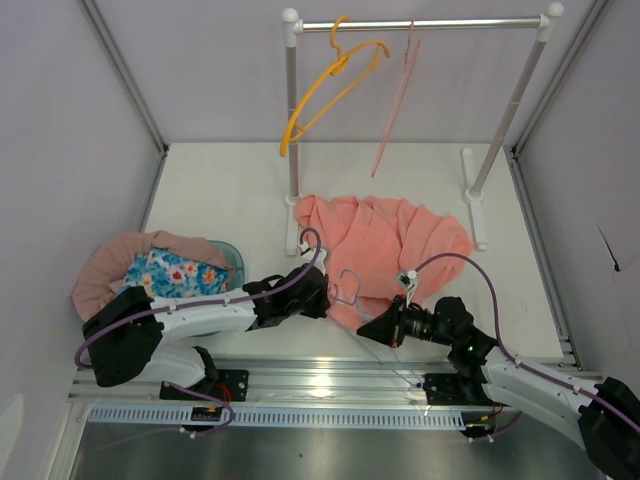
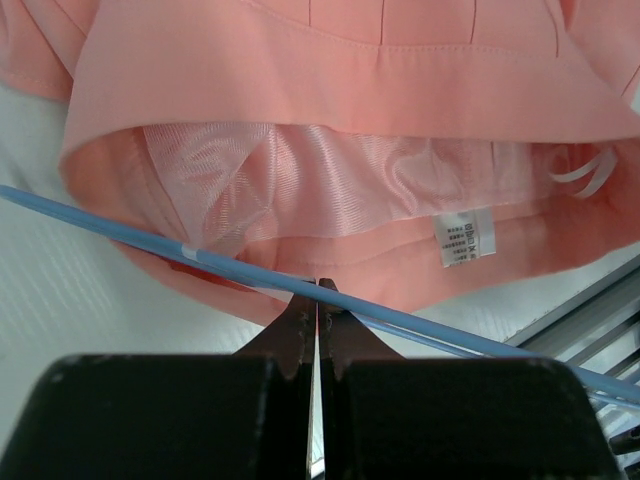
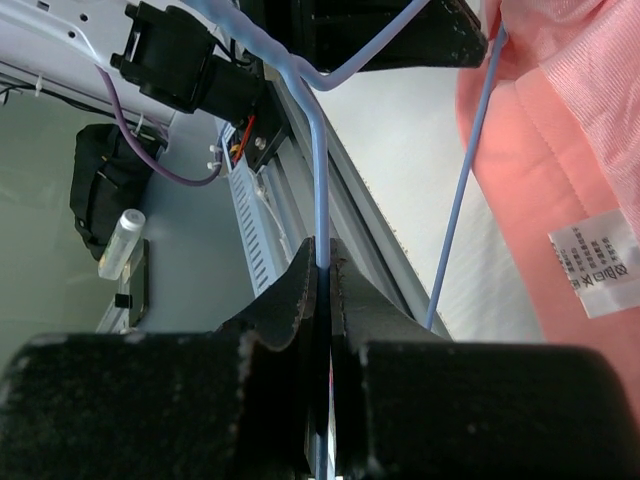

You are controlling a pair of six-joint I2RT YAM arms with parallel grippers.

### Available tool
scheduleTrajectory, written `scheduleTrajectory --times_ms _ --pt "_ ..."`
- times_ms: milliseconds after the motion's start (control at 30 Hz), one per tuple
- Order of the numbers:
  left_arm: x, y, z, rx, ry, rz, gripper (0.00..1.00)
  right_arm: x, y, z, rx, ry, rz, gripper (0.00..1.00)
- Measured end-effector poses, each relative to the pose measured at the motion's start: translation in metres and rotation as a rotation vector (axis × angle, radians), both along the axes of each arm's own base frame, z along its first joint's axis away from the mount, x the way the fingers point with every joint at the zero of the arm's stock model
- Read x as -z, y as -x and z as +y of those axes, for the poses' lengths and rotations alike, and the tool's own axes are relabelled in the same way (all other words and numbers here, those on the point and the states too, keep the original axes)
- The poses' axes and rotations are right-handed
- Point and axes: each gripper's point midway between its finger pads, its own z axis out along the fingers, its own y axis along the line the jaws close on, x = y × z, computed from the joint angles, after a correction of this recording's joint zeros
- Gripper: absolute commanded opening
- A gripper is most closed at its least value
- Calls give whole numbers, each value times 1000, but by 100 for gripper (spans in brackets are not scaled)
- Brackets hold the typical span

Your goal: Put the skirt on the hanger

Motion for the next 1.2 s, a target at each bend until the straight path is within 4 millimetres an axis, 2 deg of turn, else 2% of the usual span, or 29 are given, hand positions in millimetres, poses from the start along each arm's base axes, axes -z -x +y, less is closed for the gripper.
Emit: scheduleTrajectory --times_ms 200,300,333,433,633,800,967,1100,1200 --pt "5 3 -1 3 -25 -9 0 6 1 -1 1 23 12 0" --pt "7 4 1 -5 -37 -7 13 11 -1 -2 11 42 13 0" --pt "8 5 3 -10 -45 -5 21 12 -2 -3 16 51 15 0" --pt "6 7 4 -17 -50 -9 32 13 -8 -3 37 82 13 0" --pt "-5 7 11 -36 -52 -37 37 10 -28 -5 112 183 18 0" --pt "-10 6 13 -42 -51 -52 38 5 -49 -7 176 311 21 0" --pt "-16 4 14 -48 -38 -68 44 0 -71 -7 214 432 -2 0" --pt "-21 3 16 -49 -34 -84 51 10 -83 -8 216 532 -15 0" --pt "-26 3 19 -49 -31 -97 55 28 -87 -12 210 613 -15 0"
